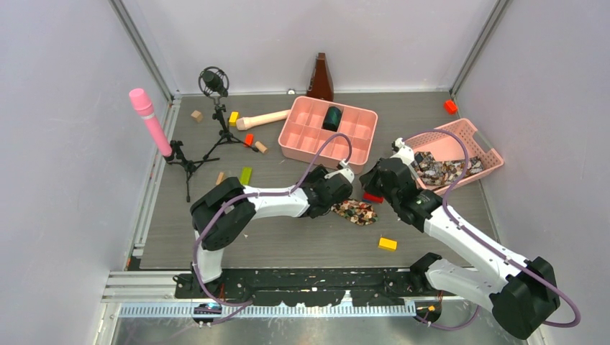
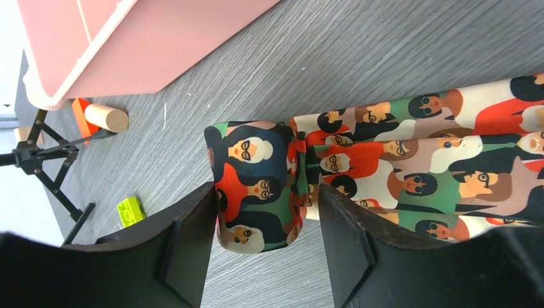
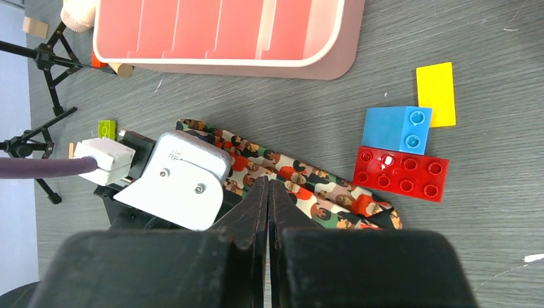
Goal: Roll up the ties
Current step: Roll the tie at the center of the board.
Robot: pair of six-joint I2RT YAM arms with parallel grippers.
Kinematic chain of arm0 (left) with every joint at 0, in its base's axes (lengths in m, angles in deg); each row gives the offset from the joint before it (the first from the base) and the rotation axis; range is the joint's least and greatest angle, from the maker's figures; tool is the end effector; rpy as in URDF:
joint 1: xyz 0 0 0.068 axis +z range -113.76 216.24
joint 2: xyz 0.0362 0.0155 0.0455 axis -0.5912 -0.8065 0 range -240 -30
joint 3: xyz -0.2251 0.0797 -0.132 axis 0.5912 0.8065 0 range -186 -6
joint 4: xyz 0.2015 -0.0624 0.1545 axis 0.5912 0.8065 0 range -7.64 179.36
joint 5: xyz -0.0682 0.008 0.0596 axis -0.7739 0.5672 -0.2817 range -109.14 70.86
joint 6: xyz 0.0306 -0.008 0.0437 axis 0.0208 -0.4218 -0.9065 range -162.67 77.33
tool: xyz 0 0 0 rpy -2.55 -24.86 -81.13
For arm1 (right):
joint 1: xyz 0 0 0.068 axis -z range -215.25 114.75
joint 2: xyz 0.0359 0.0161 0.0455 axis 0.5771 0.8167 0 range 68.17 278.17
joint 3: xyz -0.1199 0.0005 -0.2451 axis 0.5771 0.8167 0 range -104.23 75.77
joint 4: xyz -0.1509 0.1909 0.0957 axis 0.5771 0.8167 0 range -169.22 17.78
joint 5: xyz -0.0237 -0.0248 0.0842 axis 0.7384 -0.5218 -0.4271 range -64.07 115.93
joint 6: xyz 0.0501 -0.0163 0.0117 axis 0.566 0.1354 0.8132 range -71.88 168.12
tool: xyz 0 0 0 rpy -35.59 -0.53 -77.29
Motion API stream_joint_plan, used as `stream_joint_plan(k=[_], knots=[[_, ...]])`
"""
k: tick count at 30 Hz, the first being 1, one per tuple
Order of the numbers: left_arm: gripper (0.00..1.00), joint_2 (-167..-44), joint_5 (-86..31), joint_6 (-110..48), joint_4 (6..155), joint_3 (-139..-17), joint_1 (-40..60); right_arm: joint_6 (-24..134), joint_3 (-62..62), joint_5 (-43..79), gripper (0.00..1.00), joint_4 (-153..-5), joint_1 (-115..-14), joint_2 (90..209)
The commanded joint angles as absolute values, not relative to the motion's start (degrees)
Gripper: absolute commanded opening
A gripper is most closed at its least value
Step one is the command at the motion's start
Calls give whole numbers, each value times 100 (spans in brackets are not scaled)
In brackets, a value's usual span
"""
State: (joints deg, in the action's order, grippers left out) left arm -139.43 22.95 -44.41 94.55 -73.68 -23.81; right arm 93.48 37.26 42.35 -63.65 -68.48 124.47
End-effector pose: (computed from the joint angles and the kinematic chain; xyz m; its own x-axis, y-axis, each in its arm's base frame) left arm 0.2153 -0.3258 0.1629 -0.3898 0.7217 -0.5720 0.4581 0.6908 0.5595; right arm 0.1858 0.1097 0.2560 -0.5568 0.4511 -0.6975 0.0966 0.8692 0.4850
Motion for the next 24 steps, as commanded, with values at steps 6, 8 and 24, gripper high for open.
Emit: stream_joint_plan(k=[6,8,24], knots=[[55,-13998,2147,-4351,9598,-7690,-2503,9355,3630,4462,2,-6350,-6805,12322],[53,-14037,2176,-4362,9651,-7717,-2519,9360,3651,4456,2,-6341,-6803,12328],[52,-13996,2144,-4296,9914,-7881,-2795,9399,3695,4476,2,-6251,-6777,12275]])
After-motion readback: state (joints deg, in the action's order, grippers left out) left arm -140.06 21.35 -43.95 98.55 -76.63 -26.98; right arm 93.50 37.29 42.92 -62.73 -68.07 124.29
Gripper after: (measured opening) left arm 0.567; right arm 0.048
